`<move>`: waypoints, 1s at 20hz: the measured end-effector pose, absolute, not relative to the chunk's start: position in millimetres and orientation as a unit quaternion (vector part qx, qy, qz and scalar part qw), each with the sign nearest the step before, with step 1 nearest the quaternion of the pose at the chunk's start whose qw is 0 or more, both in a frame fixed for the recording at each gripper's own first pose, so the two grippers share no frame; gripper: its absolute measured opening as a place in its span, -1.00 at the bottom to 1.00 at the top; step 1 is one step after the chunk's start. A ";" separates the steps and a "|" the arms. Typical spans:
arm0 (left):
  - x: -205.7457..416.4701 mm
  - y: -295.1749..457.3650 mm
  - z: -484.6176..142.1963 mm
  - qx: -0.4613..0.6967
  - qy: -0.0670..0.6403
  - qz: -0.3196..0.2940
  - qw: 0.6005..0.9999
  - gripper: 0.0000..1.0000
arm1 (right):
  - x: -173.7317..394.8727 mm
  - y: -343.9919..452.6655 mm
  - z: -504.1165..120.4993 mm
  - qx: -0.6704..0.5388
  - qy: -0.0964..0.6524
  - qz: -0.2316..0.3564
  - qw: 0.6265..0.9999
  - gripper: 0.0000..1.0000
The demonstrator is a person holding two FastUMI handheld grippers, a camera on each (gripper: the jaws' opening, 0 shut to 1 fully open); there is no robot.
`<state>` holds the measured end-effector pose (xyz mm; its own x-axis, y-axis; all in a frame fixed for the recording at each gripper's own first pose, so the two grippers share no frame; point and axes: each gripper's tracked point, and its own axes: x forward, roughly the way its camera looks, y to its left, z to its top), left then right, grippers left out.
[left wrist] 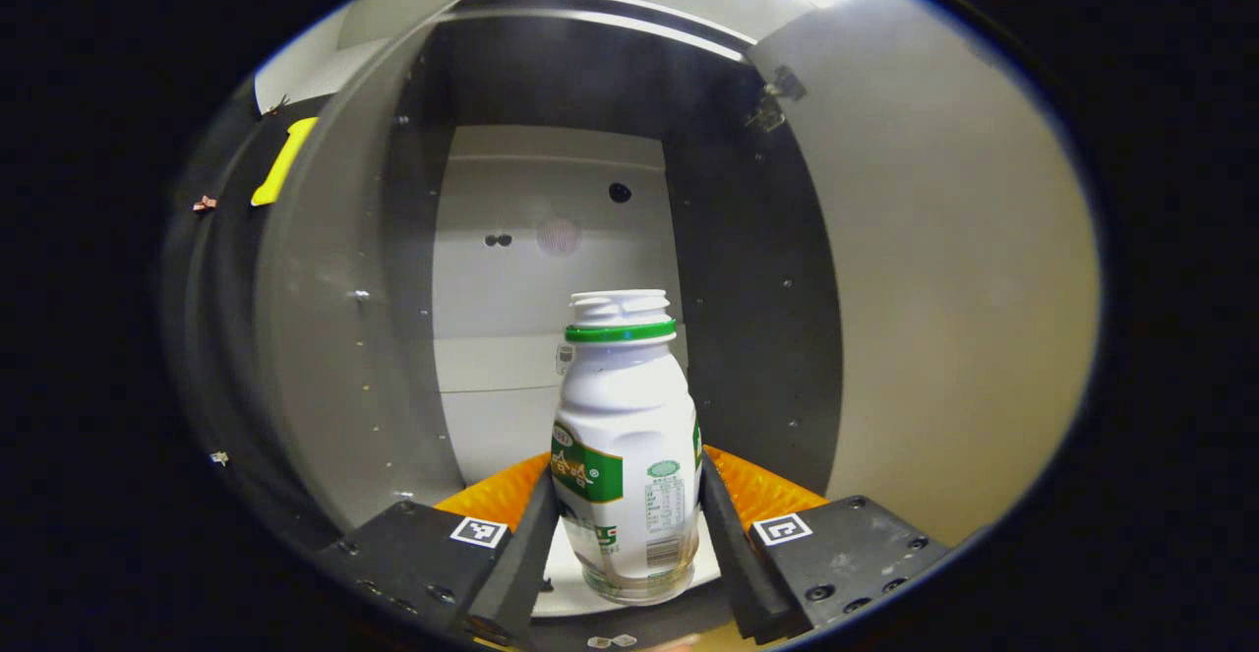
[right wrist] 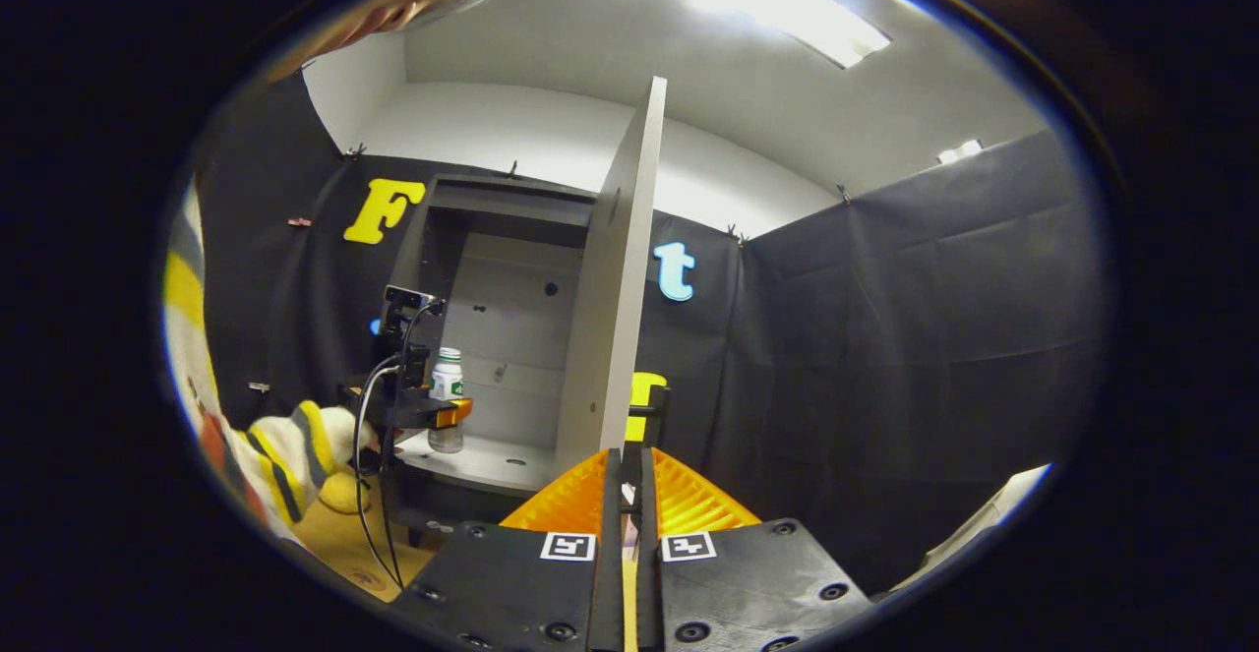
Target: Open the cabinet door with the right hand, grasp the bottle in the cabinet with the left hand and place it on the coaster, then close the cabinet door with the right hand.
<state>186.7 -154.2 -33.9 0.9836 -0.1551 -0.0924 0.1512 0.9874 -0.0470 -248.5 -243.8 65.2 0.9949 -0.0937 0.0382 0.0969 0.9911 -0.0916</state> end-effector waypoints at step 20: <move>-103.4 -1.3 -121.1 -0.002 0.139 0.178 0.974 0.53 | -193.1 -260.7 60.5 0.032 0.070 0.364 0.928 -0.48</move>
